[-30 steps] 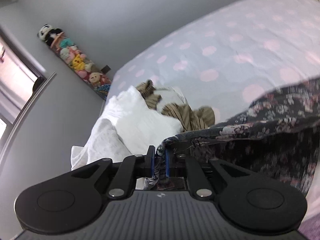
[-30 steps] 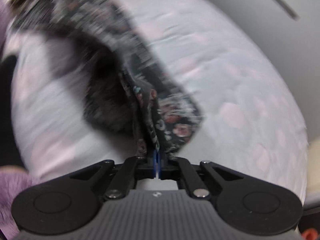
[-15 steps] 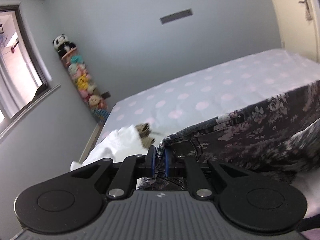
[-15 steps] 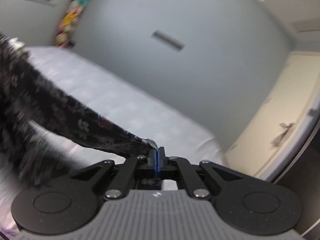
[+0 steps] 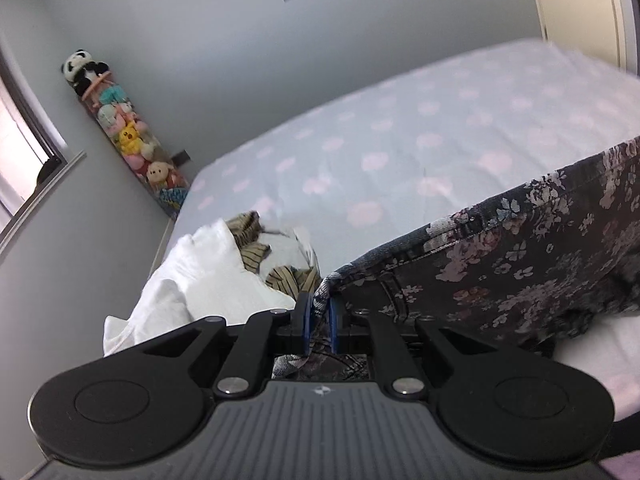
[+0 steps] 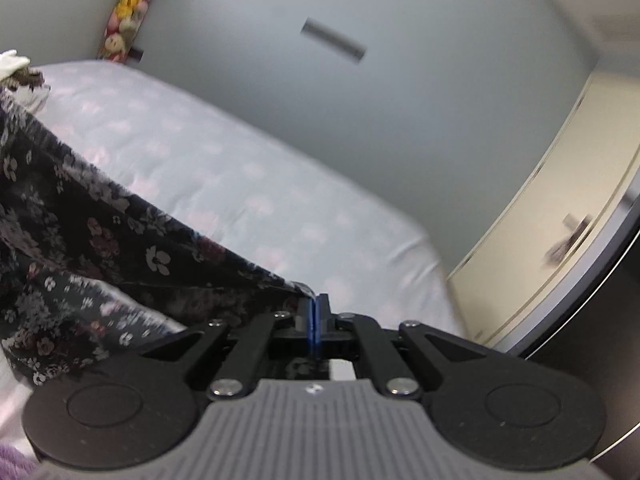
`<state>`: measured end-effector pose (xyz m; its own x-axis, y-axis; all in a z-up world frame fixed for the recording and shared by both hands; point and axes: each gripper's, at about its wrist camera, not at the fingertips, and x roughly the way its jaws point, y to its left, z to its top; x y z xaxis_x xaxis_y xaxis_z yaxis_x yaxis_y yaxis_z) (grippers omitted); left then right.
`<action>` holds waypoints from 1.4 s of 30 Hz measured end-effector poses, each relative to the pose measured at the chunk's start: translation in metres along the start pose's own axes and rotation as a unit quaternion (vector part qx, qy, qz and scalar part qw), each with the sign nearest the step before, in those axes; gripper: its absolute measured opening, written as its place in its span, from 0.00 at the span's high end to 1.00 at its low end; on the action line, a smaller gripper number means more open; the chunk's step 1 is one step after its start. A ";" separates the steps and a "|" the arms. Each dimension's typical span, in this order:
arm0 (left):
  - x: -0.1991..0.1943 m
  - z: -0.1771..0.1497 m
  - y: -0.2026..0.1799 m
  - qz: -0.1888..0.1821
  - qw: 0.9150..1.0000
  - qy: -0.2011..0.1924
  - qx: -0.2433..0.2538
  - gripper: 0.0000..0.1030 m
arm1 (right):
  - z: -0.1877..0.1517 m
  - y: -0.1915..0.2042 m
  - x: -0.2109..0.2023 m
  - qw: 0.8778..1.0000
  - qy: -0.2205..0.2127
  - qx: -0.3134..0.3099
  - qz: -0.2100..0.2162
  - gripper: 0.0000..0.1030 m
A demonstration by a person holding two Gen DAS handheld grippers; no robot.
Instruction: Fold clothes
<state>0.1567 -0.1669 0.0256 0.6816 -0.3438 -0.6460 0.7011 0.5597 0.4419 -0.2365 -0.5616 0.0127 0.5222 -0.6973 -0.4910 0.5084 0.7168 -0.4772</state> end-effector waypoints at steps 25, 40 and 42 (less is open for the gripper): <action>0.300 0.052 -0.005 0.058 0.985 0.160 0.017 0.88 | 0.068 0.084 0.365 0.978 0.151 -0.039 0.138 0.94; 0.226 0.047 -0.017 0.029 0.993 0.111 -0.042 0.44 | 0.002 -0.027 0.274 0.957 0.168 0.197 0.127 0.64; 0.210 0.041 -0.022 0.019 0.992 0.110 -0.054 0.44 | -0.020 -0.043 0.259 0.941 0.185 0.251 0.130 0.64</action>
<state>0.2934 -0.2822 -0.0945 0.6364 -0.1556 -0.7555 0.6417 0.6503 0.4066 -0.1372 -0.7732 -0.1088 0.4467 -0.3834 -0.8084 0.7041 0.7081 0.0532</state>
